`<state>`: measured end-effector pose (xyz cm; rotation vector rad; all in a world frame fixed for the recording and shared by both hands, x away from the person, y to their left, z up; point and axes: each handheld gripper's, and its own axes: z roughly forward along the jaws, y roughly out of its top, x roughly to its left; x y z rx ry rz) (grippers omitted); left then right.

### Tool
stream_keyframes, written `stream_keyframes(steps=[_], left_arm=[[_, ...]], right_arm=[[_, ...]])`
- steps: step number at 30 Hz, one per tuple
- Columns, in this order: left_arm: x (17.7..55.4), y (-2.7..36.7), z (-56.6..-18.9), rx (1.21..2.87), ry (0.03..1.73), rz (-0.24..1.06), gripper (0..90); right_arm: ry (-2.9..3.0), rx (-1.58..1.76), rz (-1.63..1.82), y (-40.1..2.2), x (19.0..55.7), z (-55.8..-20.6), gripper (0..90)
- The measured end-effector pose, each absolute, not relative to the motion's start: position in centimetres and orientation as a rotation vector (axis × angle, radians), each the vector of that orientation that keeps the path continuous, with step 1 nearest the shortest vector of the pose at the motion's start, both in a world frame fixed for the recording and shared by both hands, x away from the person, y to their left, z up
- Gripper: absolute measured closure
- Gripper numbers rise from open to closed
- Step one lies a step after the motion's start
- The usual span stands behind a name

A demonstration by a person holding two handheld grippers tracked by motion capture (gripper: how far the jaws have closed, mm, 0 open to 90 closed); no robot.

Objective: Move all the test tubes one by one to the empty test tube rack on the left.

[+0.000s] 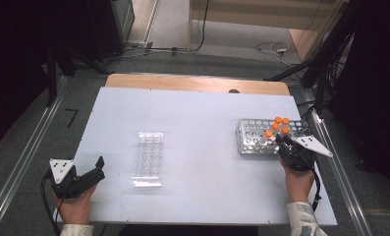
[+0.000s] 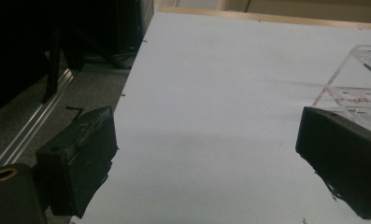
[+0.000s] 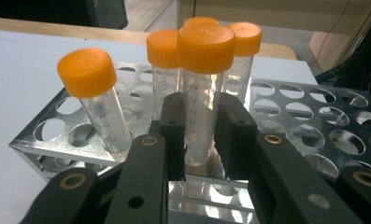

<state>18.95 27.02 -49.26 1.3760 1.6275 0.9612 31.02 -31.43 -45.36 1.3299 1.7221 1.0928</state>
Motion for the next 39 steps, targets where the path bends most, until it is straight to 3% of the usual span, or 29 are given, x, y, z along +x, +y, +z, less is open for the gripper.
stream_keyframes(steps=[39], left_arm=[[18.3, 27.1, -48.9, 1.359, 1.614, 0.959, 5.7]], right_arm=[[1.674, 1.222, 1.219, -31.0, 26.3, -41.0, 72.3]])
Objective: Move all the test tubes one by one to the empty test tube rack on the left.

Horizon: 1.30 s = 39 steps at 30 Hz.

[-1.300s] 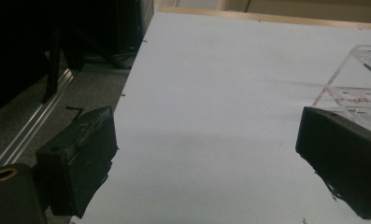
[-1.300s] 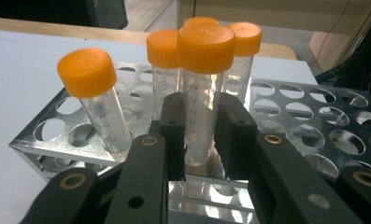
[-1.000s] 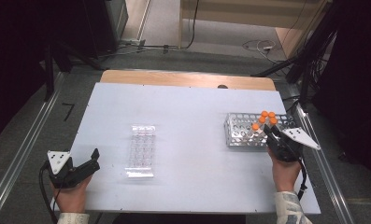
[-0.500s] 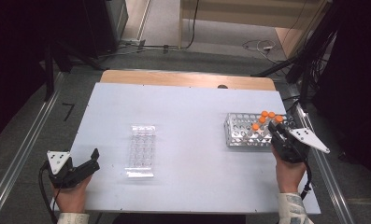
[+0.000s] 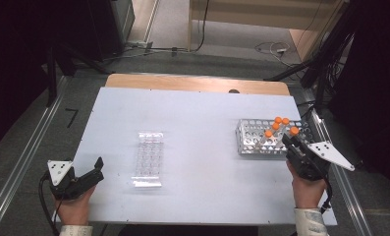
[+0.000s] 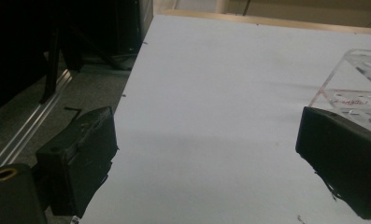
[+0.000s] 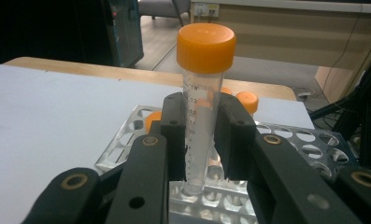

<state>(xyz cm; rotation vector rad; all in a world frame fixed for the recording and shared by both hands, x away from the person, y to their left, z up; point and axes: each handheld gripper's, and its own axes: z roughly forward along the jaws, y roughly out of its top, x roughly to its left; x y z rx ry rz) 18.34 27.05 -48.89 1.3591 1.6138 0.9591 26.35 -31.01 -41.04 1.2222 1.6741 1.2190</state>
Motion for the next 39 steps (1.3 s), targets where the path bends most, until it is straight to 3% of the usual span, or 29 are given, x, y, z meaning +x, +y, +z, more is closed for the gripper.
stream_keyframes(steps=[6, 13, 39], left_arm=[[17.4, 26.2, -47.0, 1.325, 1.554, 0.945, 6.1], [17.4, 24.2, -46.2, 1.412, 1.491, 0.908, 6.4], [16.7, 16.0, -44.1, 1.614, 1.179, 0.669, 6.8]], right_arm=[[1.731, 1.201, 1.245, -30.1, 24.8, -41.0, 72.3], [1.789, 1.155, 1.27, -28.7, 23.4, -41.1, 72.3], [2.084, 0.987, 1.341, -19.5, 24.1, -43.9, 72.3]])
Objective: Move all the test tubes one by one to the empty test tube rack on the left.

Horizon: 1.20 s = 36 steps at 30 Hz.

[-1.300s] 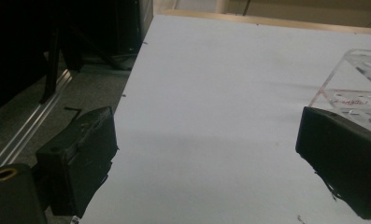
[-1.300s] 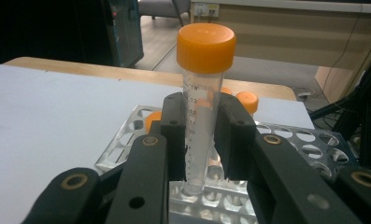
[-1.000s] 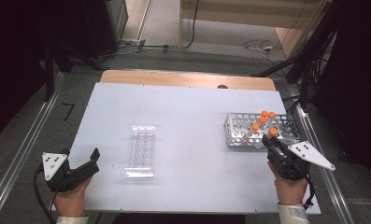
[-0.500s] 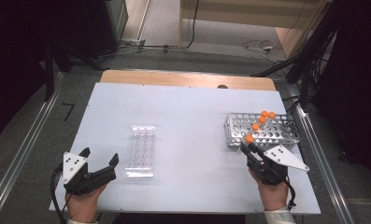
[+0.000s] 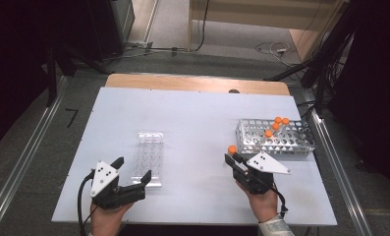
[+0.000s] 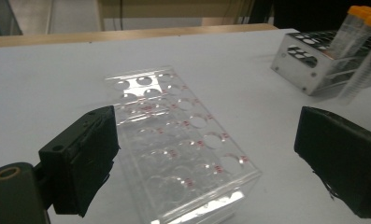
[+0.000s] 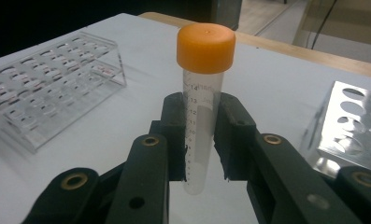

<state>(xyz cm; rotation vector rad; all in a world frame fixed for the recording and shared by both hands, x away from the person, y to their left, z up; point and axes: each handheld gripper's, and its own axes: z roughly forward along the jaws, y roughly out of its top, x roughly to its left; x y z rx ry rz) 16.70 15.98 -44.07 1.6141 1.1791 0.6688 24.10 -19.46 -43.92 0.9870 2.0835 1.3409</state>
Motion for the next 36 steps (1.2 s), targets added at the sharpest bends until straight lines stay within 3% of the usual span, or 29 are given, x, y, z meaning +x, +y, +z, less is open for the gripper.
stream_keyframes(steps=[6, 7, 27, 28, 36], left_arm=[[16.8, 14.8, -43.6, 1.636, 1.128, 0.652, 8.7], [16.9, 14.5, -43.5, 1.641, 1.115, 0.643, 12.3], [19.7, 8.2, -42.4, 1.756, 0.962, 0.517, 16.3], [19.9, 8.0, -42.4, 1.754, 0.96, 0.506, 20.6], [21.2, 6.3, -43.0, 1.791, 0.932, 0.454, 29.2]], right_arm=[[2.115, 0.955, 1.343, -18.3, 24.1, -44.1, 72.3], [2.127, 0.948, 1.341, -17.9, 24.0, -44.2, 72.3], [2.23, 0.853, 1.326, -14.6, 23.8, -45.2, 72.2], [2.242, 0.841, 1.319, -14.4, 23.7, -45.3, 72.3], [2.289, 0.829, 1.309, -13.7, 23.7, -45.7, 72.3]])
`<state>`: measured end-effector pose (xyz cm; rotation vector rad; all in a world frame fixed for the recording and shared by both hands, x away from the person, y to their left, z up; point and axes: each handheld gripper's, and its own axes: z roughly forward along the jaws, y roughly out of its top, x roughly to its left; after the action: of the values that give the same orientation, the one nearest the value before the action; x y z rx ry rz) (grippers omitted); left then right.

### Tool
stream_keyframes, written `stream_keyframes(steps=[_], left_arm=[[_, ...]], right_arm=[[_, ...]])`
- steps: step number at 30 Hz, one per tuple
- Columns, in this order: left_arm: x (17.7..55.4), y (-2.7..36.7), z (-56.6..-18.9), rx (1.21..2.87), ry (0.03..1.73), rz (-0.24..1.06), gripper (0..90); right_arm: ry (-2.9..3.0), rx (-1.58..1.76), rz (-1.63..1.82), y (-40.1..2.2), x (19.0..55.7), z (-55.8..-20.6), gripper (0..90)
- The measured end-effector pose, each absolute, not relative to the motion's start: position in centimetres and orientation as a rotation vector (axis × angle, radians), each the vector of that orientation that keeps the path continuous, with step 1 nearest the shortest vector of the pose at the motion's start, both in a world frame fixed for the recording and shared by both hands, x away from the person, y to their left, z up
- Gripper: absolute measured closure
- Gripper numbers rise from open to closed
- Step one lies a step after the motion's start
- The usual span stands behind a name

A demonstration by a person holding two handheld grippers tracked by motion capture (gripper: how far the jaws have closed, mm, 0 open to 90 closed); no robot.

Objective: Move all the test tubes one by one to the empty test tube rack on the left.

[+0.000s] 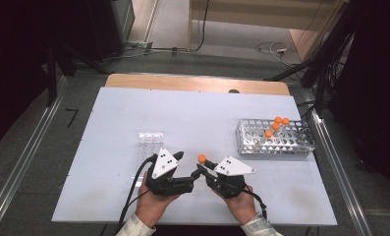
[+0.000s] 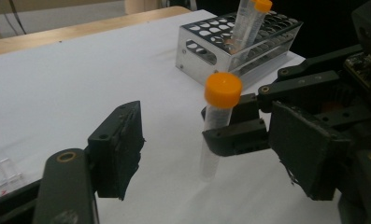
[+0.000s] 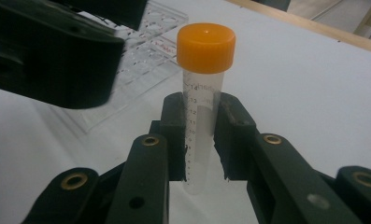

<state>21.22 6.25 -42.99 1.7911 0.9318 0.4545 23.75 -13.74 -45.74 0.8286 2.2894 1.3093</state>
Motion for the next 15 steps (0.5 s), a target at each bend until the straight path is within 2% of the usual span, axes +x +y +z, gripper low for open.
stream_keyframes(steps=[9, 15], left_arm=[[21.5, 5.5, -42.9, 1.788, 0.885, 0.445, 48.1], [21.6, 5.0, -43.1, 1.796, 0.873, 0.439, 53.9]], right_arm=[[2.314, 0.826, 1.339, -13.6, 23.7, -45.7, 72.2], [2.318, 0.823, 1.353, -13.6, 23.6, -45.7, 72.2]])
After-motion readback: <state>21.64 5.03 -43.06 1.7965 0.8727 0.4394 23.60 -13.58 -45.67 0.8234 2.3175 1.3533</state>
